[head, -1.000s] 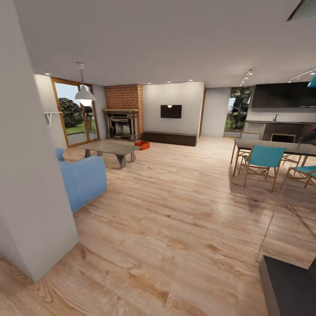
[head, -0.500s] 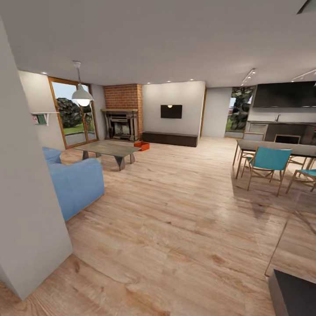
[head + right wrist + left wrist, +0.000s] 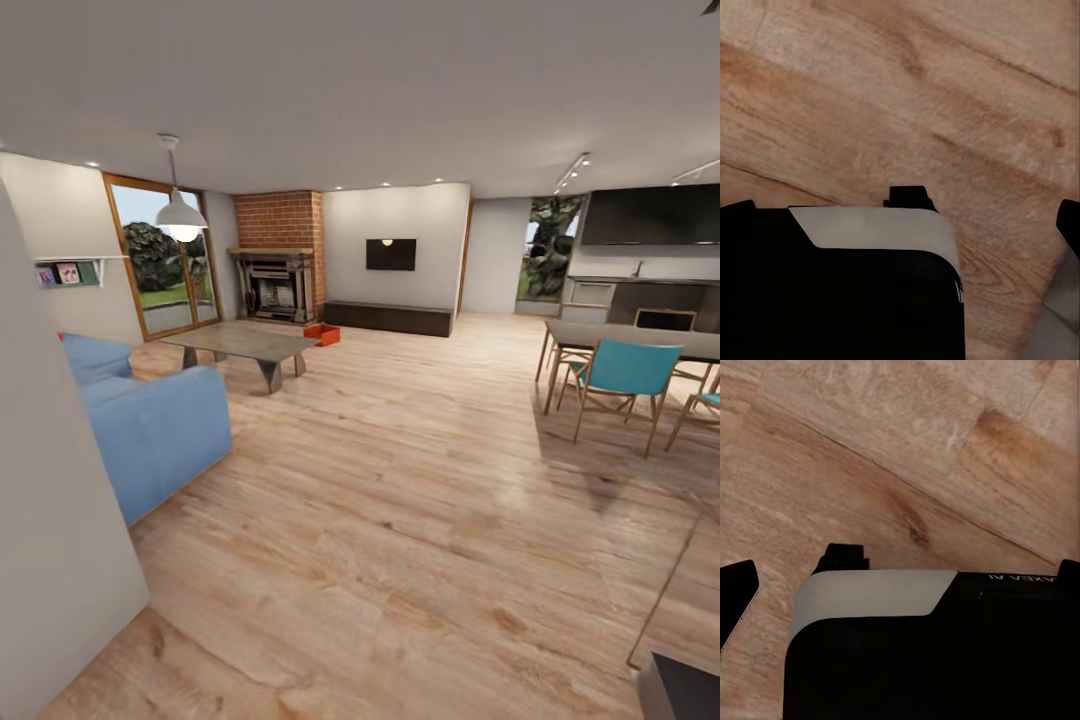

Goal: Move the two storage containers from the living room to the garage. In the garage, place one container on the floor and stack the other container on top of it (either order is fine).

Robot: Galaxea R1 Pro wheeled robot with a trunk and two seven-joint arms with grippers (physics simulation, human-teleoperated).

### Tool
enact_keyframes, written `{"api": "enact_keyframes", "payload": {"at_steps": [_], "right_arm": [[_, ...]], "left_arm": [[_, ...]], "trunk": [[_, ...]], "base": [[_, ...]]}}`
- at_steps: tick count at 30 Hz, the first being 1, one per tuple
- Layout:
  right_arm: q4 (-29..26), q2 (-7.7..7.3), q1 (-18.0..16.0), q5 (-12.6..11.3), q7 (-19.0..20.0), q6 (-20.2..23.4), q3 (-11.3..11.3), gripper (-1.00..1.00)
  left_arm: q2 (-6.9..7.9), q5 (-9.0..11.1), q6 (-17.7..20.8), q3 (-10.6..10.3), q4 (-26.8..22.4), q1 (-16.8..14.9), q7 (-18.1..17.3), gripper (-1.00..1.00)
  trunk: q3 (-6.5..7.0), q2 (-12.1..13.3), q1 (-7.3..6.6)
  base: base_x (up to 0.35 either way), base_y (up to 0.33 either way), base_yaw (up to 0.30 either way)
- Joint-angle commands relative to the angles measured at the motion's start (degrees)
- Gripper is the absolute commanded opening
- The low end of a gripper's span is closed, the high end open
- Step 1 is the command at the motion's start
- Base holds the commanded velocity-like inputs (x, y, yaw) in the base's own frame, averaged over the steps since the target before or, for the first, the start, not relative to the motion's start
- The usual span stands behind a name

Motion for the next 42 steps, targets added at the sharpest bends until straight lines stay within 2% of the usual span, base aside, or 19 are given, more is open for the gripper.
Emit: {"api": "enact_keyframes", "payload": {"at_steps": [1, 31, 42], "right_arm": [[0.16, 0.05, -0.06, -0.43, -0.05, -0.26, 0.47, 1.00], [0.16, 0.01, -0.06, -0.43, -0.05, -0.26, 0.45, 1.00], [0.16, 0.01, -0.06, -0.43, -0.05, -0.27, 0.45, 1.00]], "left_arm": [[-0.01, 0.58, 0.02, -0.19, -0.01, -0.03, 0.04, 1.00], [-0.02, 0.51, 0.02, -0.19, -0.01, -0.03, 0.04, 1.00], [-0.10, 0.25, 0.02, -0.19, -0.01, -0.03, 0.04, 1.00]], "trunk": [[-0.06, -0.03, 0.03], [-0.06, -0.03, 0.03], [-0.06, -0.03, 0.03]], "base": [[0.321, 0.000, 0.000], [0.321, 0.000, 0.000], [0.320, 0.000, -0.179]]}}
